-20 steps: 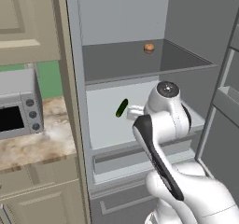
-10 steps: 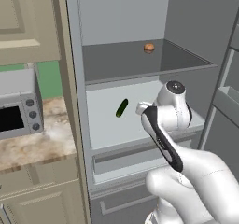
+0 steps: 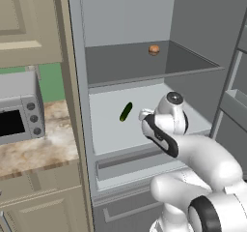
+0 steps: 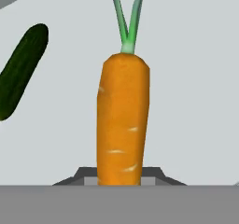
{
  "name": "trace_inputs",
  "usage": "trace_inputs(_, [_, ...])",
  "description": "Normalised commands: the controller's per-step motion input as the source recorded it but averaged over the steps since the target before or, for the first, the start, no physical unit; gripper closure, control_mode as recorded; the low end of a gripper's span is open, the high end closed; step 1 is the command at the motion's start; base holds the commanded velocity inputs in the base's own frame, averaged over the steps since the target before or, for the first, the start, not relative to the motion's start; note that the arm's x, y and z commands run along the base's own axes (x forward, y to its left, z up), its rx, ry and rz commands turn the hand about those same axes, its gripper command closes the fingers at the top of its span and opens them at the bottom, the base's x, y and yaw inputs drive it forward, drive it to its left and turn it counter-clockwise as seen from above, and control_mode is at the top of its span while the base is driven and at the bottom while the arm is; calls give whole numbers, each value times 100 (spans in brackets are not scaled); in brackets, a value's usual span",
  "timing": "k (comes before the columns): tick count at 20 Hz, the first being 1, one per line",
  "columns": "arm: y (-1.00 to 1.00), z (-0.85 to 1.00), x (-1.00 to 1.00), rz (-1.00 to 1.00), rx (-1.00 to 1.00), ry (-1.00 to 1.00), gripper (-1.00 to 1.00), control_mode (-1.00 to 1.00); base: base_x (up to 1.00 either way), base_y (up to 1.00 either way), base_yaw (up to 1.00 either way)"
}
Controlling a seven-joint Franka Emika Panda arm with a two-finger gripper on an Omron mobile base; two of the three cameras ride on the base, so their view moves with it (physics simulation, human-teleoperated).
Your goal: Place the carrot in the correct fridge rack based on whether it is a fruit or vegetable. Finally, close the fridge door.
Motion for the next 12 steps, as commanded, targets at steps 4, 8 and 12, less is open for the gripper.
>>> trace_inputs(4, [-8, -30, 47, 0, 0, 0, 100, -100, 0, 0, 0])
trace_inputs(8, [-8, -39, 21, 0, 0, 0, 100, -100, 0, 0, 0])
trace_inputs(12, [-7, -36, 11, 0, 0, 0, 100, -100, 0, 0, 0])
